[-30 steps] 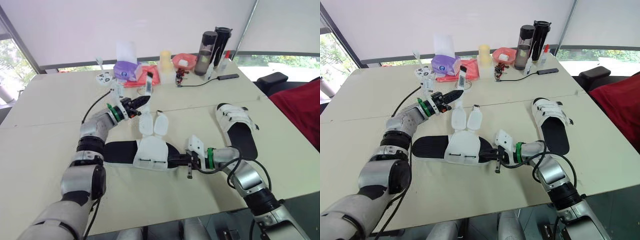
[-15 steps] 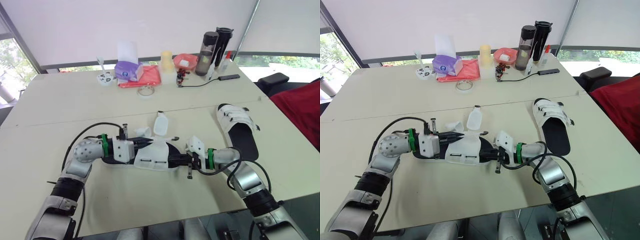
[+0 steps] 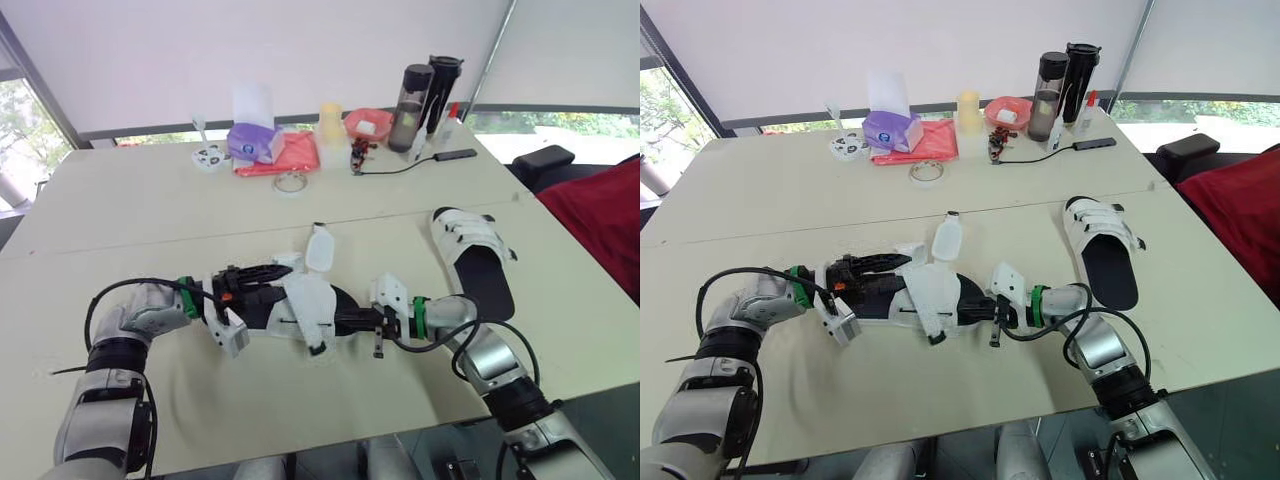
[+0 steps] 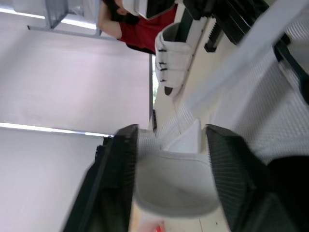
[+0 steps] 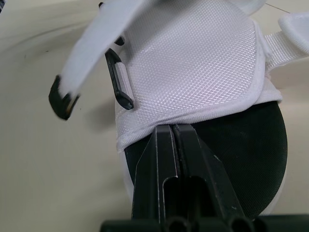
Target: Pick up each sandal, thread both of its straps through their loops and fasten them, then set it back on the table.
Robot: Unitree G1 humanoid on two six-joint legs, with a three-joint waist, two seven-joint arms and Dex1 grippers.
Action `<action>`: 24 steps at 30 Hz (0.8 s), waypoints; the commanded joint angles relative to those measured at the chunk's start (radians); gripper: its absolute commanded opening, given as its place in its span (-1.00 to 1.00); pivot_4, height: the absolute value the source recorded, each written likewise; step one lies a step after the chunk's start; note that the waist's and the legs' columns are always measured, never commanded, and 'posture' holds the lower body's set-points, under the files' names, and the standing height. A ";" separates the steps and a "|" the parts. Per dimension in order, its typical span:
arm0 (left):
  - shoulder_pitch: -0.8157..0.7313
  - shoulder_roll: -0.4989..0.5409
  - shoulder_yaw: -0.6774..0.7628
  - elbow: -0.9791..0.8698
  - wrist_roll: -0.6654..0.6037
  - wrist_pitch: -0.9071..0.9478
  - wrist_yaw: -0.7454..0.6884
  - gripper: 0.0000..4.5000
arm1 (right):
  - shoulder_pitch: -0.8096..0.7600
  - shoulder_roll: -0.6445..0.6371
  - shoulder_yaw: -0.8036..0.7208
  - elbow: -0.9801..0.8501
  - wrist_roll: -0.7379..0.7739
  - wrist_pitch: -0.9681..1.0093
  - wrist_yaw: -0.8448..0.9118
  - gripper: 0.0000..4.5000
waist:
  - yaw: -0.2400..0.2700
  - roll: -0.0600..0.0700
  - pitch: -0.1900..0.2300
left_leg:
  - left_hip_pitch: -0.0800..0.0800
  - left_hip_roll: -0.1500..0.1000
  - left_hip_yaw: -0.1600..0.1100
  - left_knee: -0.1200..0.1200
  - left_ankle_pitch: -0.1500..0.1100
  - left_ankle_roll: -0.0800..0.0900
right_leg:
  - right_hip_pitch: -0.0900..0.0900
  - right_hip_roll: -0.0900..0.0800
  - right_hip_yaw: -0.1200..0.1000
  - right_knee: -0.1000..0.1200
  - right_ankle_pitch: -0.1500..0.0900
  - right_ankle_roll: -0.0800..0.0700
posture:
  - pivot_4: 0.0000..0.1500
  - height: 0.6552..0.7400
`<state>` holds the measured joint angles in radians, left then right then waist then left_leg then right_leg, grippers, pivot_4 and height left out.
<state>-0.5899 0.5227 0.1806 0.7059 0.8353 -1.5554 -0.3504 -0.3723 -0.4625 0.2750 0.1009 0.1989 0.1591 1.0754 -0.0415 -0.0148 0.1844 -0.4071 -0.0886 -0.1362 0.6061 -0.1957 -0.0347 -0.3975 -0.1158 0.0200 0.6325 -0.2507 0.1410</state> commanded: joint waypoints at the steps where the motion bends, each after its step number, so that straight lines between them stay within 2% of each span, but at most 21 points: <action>1: 0.018 0.063 0.007 -0.030 0.144 0.081 0.236 0.71 | 0.013 -0.006 0.024 0.044 -0.049 0.013 -0.018 -1.00 | 0.000 0.000 0.000 | 0.000 0.000 0.000 0.000 0.000 0.000 | 0.000 0.000 0.000 0.000 0.000 0.000 | 1.00 1.00; 3: 0.020 0.088 -0.025 0.017 0.112 0.189 0.291 0.71 | 0.015 -0.007 0.025 0.043 -0.051 0.012 -0.021 -1.00 | 0.001 0.000 0.000 | 0.000 0.000 0.000 0.000 0.000 0.000 | 0.000 0.000 0.000 0.000 0.000 0.000 | 1.00 1.00; 6: 0.040 0.093 -0.060 0.081 -0.101 0.353 0.179 0.71 | 0.019 -0.007 0.023 0.040 -0.053 0.014 -0.025 -1.00 | 0.001 0.000 0.000 | 0.001 0.000 0.000 0.000 0.000 0.000 | 0.002 0.000 -0.001 0.000 0.000 0.001 | 1.00 1.00; 7: 0.068 0.079 -0.071 0.051 -0.219 0.439 0.084 0.71 | 0.020 -0.007 0.022 0.040 -0.053 0.015 -0.026 -1.00 | 0.000 0.000 0.000 | 0.001 0.000 0.000 0.000 0.000 0.000 | 0.002 0.000 -0.001 0.000 0.000 0.001 | 1.00 1.00; 8: 0.107 0.066 -0.086 -0.013 -0.348 0.536 -0.017 0.71 | 0.021 -0.006 0.022 0.042 -0.053 0.014 -0.026 -1.00 | -0.001 0.000 0.000 | 0.001 0.000 -0.001 0.000 0.000 0.000 | 0.002 0.000 -0.001 0.000 0.000 0.001 | 1.00 1.00; 10: 0.218 0.023 -0.097 -0.243 -0.640 0.895 -0.248 0.71 | 0.022 -0.002 0.023 0.049 -0.054 0.010 -0.027 -1.00 | -0.003 0.001 0.000 | 0.001 0.001 -0.001 0.000 0.000 0.000 | 0.001 0.000 -0.001 0.000 0.000 0.000 | 1.00 1.00; 13: 0.354 0.024 -0.094 -0.610 -0.979 1.450 -0.420 0.71 | 0.026 0.007 0.033 0.059 -0.056 0.004 -0.026 -1.00 | -0.004 0.001 0.000 | 0.001 0.003 -0.001 0.000 0.000 0.000 | 0.001 -0.001 -0.001 0.000 0.000 0.000 | 1.00 1.00; 16: 0.417 0.060 -0.059 -0.876 -1.220 1.825 -0.435 0.71 | 0.027 0.011 0.036 0.062 -0.056 0.003 -0.025 -1.00 | -0.003 0.001 0.000 | 0.001 0.004 -0.002 -0.001 0.000 0.000 | 0.001 0.000 -0.001 0.000 -0.002 -0.004 | 1.00 1.00; 18: 0.429 0.081 -0.027 -0.975 -1.324 1.989 -0.412 0.71 | 0.029 0.009 0.035 0.061 -0.055 0.002 -0.023 -1.00 | -0.001 0.000 0.000 | 0.001 0.005 -0.003 -0.001 -0.001 -0.001 | 0.001 0.001 -0.001 0.000 -0.002 -0.004 | 1.00 1.00; 22: 0.505 0.184 0.105 -1.175 -1.707 2.336 -0.423 0.71 | 0.028 0.007 0.031 0.069 -0.049 -0.011 -0.014 -1.00 | -0.003 0.001 0.000 | 0.001 0.006 -0.003 -0.001 -0.002 -0.003 | 0.001 0.003 -0.001 0.000 -0.003 -0.005 | 1.00 1.00; 24: 0.564 0.227 0.149 -1.207 -1.821 2.428 -0.442 0.71 | 0.021 0.011 0.030 0.086 -0.051 -0.030 -0.012 -1.00 | -0.004 0.001 -0.001 | 0.001 0.007 -0.001 -0.003 -0.001 -0.001 | 0.001 0.003 0.000 -0.001 -0.003 -0.008 | 1.00 1.00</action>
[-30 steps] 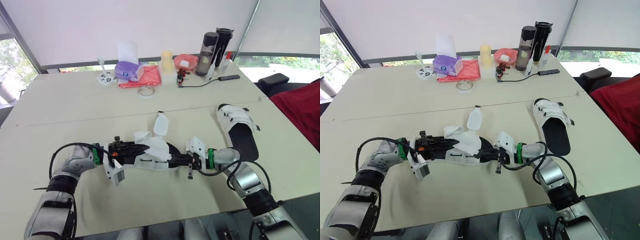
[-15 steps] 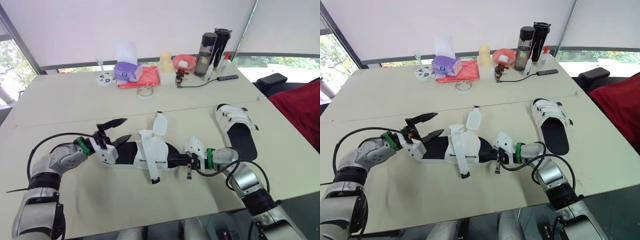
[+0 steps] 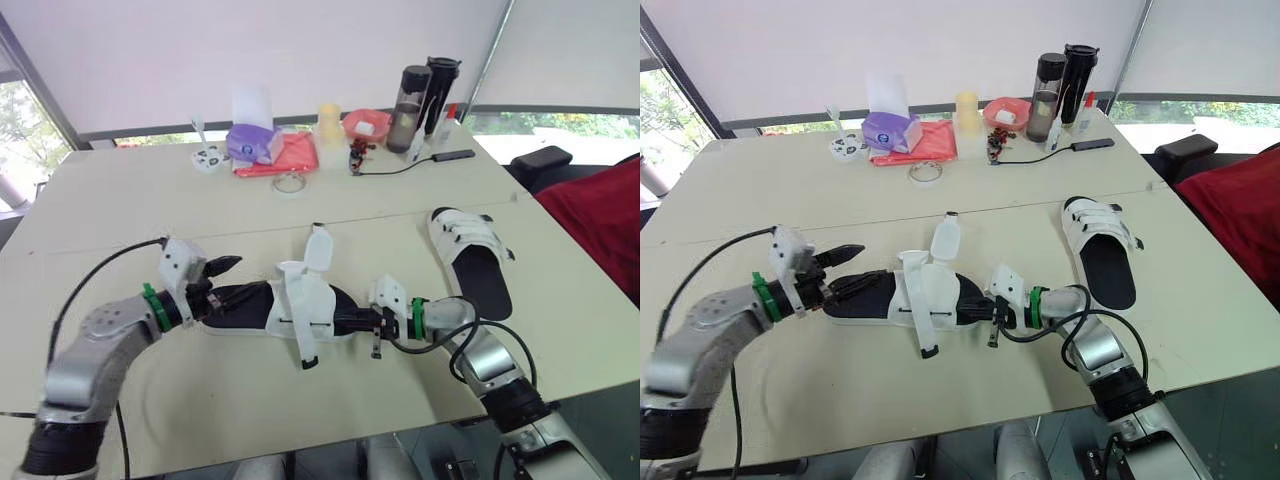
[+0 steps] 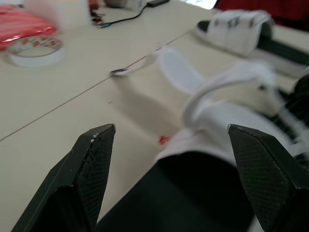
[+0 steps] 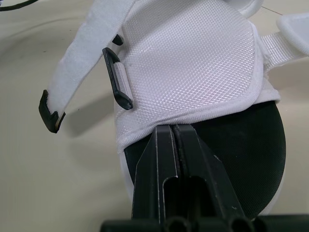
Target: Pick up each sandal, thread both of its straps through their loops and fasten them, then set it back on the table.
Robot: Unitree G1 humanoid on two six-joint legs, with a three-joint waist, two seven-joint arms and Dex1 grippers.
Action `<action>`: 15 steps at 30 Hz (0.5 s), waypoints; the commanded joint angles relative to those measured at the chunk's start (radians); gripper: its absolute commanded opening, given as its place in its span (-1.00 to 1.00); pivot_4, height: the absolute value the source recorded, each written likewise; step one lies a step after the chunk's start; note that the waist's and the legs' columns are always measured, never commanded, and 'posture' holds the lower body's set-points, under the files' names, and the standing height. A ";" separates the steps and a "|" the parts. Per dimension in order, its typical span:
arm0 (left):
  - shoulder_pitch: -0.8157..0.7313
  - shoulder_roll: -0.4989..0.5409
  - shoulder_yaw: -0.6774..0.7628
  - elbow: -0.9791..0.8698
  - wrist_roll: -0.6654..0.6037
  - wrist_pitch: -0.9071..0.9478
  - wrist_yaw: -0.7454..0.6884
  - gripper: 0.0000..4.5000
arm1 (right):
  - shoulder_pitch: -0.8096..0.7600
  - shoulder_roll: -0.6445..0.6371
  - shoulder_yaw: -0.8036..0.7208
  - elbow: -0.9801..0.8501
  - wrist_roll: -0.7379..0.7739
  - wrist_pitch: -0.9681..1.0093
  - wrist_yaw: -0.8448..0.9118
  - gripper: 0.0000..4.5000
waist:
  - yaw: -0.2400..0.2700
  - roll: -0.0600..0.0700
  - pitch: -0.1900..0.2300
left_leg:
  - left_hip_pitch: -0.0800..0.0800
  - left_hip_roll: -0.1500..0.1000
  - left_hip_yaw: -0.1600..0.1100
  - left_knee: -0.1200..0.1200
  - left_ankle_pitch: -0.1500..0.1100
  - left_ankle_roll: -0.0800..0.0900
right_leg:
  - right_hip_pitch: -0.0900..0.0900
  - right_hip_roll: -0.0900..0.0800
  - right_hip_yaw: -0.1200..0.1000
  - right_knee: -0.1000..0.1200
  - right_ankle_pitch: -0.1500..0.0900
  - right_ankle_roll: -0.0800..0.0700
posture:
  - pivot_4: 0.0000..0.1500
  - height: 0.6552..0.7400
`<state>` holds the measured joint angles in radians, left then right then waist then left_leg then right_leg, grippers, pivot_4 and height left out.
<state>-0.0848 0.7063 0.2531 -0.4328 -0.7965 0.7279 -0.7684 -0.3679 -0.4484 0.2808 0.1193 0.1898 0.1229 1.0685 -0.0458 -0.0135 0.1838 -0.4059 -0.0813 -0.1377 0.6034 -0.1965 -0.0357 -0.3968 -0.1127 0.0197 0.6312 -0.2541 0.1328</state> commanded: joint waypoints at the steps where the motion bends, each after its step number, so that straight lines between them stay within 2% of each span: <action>1: 0.085 0.062 0.084 -0.073 -0.216 0.172 -0.032 0.71 | 0.010 0.001 0.023 0.077 -0.044 -0.005 -0.007 -1.00 | 0.003 0.000 0.000 | 0.001 0.000 0.001 -0.002 0.000 0.000 | 0.000 0.000 0.000 -0.001 0.000 0.000 | 1.00 1.00; 3: 0.141 0.098 0.085 -0.076 -0.242 0.201 -0.074 0.71 | -0.008 0.008 0.018 0.097 -0.046 -0.026 -0.010 -1.00 | 0.003 0.000 0.000 | 0.002 0.001 0.001 -0.004 0.000 0.000 | 0.000 0.000 0.001 -0.001 -0.001 -0.003 | 1.00 1.00; 7: 0.220 0.167 0.030 -0.087 -0.185 0.174 -0.172 0.71 | -0.051 -0.009 0.015 0.112 -0.043 -0.065 0.024 -1.00 | 0.004 0.000 0.000 | 0.003 0.005 0.004 -0.004 -0.001 -0.002 | 0.000 0.002 0.001 -0.002 0.000 -0.008 | 1.00 1.00; 15: 0.163 0.126 -0.096 -0.085 -0.192 0.170 -0.207 0.71 | -0.056 -0.046 0.010 0.096 -0.064 -0.072 0.035 -1.00 | 0.021 0.000 0.000 | -0.001 0.006 0.008 -0.006 -0.001 -0.002 | -0.004 -0.001 0.000 -0.005 0.000 -0.009 | 1.00 1.00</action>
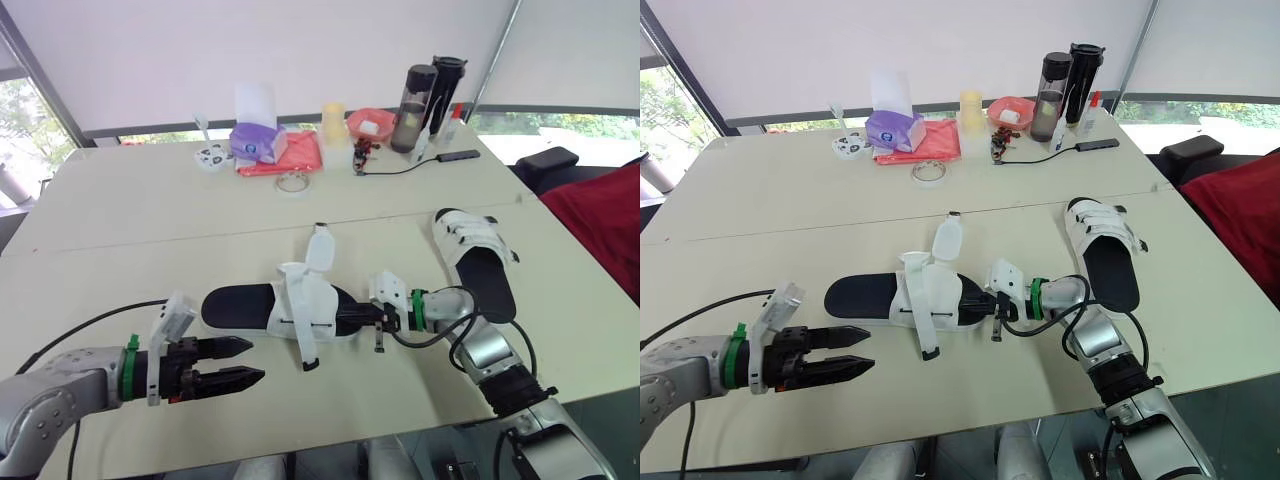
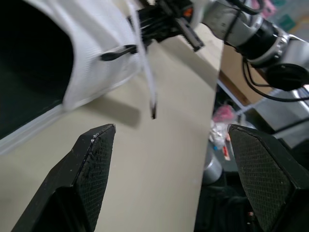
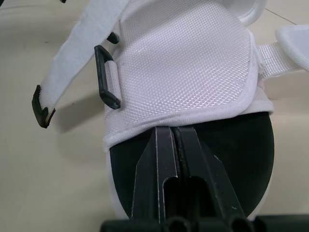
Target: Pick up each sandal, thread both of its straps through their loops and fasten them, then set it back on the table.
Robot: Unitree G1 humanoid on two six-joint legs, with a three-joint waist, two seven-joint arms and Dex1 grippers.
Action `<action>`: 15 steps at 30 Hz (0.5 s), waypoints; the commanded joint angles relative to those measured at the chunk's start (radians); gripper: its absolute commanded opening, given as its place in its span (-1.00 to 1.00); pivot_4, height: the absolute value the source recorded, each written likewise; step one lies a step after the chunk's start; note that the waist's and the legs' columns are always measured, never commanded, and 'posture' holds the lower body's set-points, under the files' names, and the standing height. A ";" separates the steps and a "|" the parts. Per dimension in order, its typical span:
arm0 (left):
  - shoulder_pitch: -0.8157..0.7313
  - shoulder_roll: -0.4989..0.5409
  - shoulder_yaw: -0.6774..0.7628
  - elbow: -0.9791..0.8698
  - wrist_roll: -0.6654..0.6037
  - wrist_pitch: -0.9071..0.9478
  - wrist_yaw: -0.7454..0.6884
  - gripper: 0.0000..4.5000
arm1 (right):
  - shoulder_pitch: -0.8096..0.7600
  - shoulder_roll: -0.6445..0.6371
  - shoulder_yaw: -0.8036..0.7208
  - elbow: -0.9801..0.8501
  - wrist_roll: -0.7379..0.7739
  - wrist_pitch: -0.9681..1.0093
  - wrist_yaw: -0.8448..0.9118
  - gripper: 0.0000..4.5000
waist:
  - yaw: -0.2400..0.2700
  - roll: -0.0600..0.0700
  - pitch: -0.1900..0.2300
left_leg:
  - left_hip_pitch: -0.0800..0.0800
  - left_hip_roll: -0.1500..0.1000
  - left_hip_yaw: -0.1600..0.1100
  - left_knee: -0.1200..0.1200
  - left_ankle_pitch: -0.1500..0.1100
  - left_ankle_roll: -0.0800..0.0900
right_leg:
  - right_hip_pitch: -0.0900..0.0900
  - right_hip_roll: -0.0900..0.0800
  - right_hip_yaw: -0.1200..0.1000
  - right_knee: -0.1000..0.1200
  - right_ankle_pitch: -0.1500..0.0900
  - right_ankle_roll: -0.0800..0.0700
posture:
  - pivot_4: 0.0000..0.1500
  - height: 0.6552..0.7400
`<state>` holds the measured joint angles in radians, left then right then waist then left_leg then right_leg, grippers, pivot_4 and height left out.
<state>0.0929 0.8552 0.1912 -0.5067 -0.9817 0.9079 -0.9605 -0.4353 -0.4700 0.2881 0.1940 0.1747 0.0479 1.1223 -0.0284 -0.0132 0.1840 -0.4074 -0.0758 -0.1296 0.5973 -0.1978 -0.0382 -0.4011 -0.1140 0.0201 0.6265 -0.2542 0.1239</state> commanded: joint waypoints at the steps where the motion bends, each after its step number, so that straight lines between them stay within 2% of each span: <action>1: -0.024 -0.037 -0.045 -0.003 -0.021 -0.001 -0.011 0.71 | 0.013 -0.023 0.002 0.023 -0.048 0.003 -0.019 -1.00 | 0.006 0.000 0.000 | 0.000 0.000 0.001 -0.001 0.000 0.001 | -0.002 0.000 0.001 0.000 0.000 0.000 | 1.00 1.00; 5: -0.061 -0.101 -0.134 0.045 0.061 -0.038 0.015 0.71 | 0.026 -0.020 0.006 0.005 -0.044 0.016 -0.024 -1.00 | 0.013 0.000 0.000 | -0.001 0.001 0.002 -0.002 0.001 0.002 | -0.003 0.001 0.001 0.000 0.000 0.000 | 1.00 1.00; 15: -0.211 -0.305 -0.207 0.120 0.073 -0.004 0.173 0.71 | 0.058 -0.037 0.000 -0.046 -0.035 0.054 -0.034 -1.00 | 0.017 -0.001 0.000 | -0.001 0.001 0.003 -0.001 0.002 0.002 | -0.002 0.001 0.000 0.000 0.000 0.000 | 1.00 1.00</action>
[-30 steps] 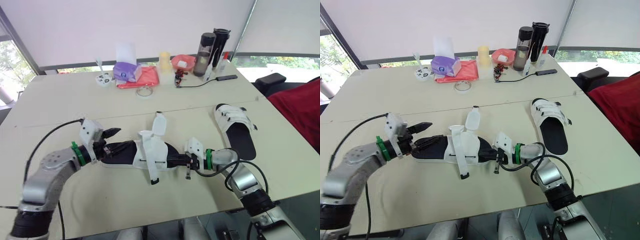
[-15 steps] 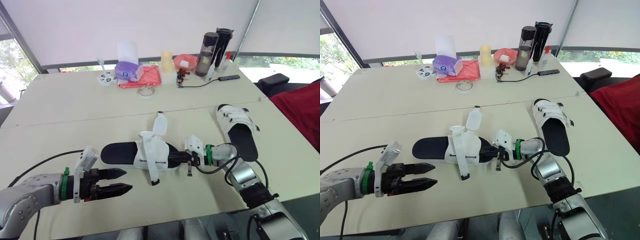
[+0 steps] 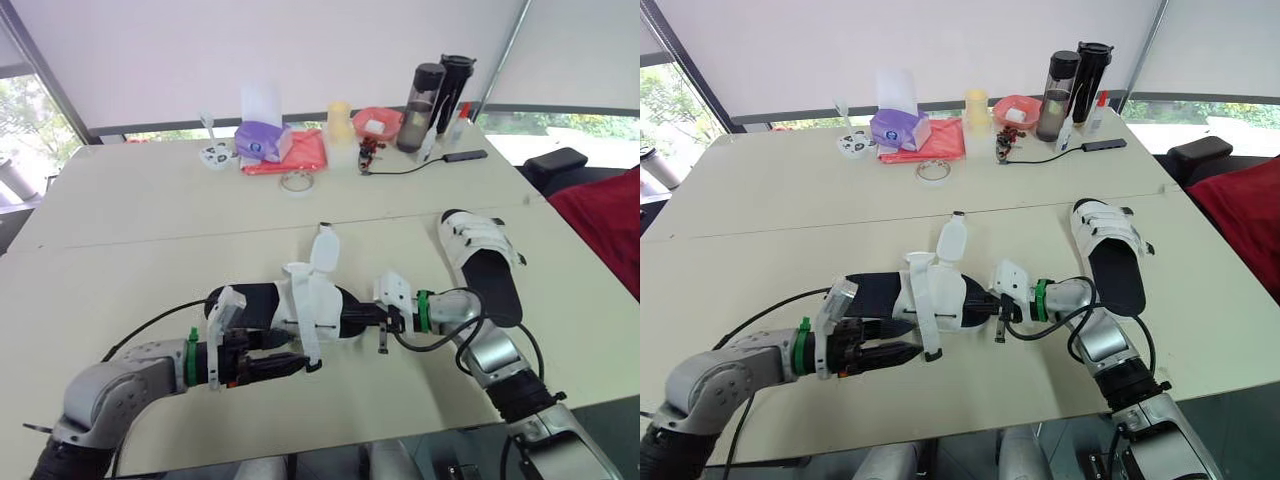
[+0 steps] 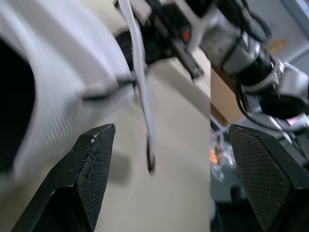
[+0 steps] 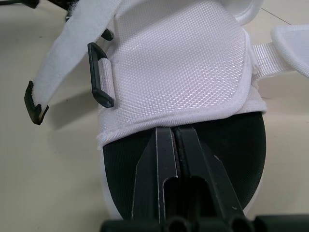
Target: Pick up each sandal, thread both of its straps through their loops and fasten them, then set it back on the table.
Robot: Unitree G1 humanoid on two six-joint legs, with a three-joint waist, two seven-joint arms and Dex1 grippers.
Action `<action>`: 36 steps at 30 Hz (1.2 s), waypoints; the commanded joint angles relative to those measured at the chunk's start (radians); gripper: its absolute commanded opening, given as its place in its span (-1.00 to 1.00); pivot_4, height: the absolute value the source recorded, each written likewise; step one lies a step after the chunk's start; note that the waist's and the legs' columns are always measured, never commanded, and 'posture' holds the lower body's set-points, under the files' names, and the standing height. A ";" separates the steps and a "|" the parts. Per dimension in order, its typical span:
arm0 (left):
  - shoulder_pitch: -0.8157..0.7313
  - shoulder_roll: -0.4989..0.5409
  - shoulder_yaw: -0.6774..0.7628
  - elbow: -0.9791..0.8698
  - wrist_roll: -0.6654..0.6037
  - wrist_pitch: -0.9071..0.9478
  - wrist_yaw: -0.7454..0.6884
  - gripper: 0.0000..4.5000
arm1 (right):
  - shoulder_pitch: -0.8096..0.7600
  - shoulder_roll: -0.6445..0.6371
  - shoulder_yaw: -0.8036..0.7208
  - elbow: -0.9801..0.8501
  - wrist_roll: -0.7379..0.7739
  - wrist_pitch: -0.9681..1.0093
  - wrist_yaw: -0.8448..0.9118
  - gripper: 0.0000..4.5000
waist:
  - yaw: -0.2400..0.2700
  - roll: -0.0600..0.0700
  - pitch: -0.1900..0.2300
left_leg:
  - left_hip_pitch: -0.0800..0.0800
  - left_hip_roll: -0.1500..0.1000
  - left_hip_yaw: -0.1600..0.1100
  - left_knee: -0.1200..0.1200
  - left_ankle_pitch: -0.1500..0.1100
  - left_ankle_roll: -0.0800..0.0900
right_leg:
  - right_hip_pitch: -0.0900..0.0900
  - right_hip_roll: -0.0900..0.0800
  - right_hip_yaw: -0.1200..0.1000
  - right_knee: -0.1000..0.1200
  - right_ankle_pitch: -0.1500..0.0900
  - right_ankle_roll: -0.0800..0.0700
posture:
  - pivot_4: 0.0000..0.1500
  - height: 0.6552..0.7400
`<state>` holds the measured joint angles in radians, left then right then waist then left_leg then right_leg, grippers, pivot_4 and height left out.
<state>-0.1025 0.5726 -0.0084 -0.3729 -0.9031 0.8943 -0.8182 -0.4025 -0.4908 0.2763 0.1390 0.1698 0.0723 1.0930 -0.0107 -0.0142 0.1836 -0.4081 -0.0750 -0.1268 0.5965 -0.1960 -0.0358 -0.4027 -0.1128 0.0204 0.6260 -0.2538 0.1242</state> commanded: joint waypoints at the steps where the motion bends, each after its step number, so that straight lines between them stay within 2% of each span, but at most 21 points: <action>1: -0.021 -0.036 -0.006 -0.017 -0.016 0.015 0.041 0.71 | 0.026 -0.017 0.013 0.007 -0.030 0.032 -0.006 -1.00 | 0.000 0.000 0.000 | 0.000 0.000 0.000 0.000 0.000 0.000 | 0.000 0.000 0.000 0.000 0.000 0.000 | 1.00 1.00; 4: -0.027 -0.059 0.000 -0.033 -0.045 0.040 0.062 0.71 | 0.026 -0.017 0.013 0.004 -0.031 0.037 -0.009 -1.00 | 0.000 0.000 0.000 | 0.000 0.000 0.000 0.000 0.000 0.000 | 0.000 0.000 0.000 0.000 0.000 0.000 | 1.00 1.00; 7: -0.013 -0.054 -0.002 -0.044 -0.048 0.049 0.063 0.34 | 0.022 -0.015 0.013 0.008 -0.032 0.037 -0.012 -1.00 | 0.000 0.000 0.000 | 0.000 0.000 0.000 0.000 0.000 0.000 | 0.000 0.000 0.000 0.000 0.000 0.000 | 1.00 1.00; 13: 0.013 -0.023 0.011 -0.037 -0.040 0.051 0.041 -0.98 | 0.017 -0.012 0.013 0.017 -0.035 0.034 -0.015 -1.00 | -0.001 0.000 0.000 | 0.000 0.000 0.000 0.000 0.000 0.000 | 0.000 0.000 0.000 0.000 0.000 0.000 | 1.00 1.00; 23: -0.001 -0.006 0.037 -0.011 -0.048 0.035 0.005 -0.98 | 0.011 -0.005 0.018 0.038 -0.039 0.031 -0.019 -1.00 | -0.001 0.000 0.000 | 0.000 0.000 0.000 0.000 0.000 0.000 | 0.000 0.000 0.000 0.000 0.000 0.000 | 1.00 1.00; 27: -0.150 0.037 0.118 0.067 -0.138 0.081 -0.051 -0.98 | 0.009 -0.005 0.023 0.049 -0.044 0.031 -0.016 -1.00 | 0.000 -0.001 0.000 | 0.000 0.000 -0.001 0.000 0.000 0.000 | 0.001 0.000 -0.002 0.001 0.000 0.000 | 1.00 1.00; 30: -0.244 0.068 0.121 0.163 -0.146 0.119 -0.096 -0.98 | 0.001 0.001 0.029 0.064 -0.050 0.024 -0.018 -1.00 | -0.002 -0.001 0.000 | 0.001 0.000 -0.001 0.000 0.000 -0.001 | 0.002 0.001 -0.002 0.001 0.000 0.000 | 1.00 1.00; 36: -0.372 0.083 0.048 0.317 -0.078 0.130 -0.207 -0.98 | -0.011 0.011 0.041 0.082 -0.056 0.016 -0.020 -1.00 | -0.007 -0.001 0.000 | 0.001 0.000 0.000 0.000 0.001 0.000 | 0.001 0.001 -0.002 0.001 0.000 0.001 | 1.00 1.00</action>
<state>-0.4538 0.6465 0.0503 -0.0660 -0.9947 1.0242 -0.9895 -0.4239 -0.4792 0.2909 0.1714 0.1695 0.0703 1.0891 -0.0176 -0.0152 0.1836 -0.4072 -0.0749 -0.1273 0.5965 -0.1951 -0.0363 -0.4018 -0.1116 0.0187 0.6273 -0.2536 0.1247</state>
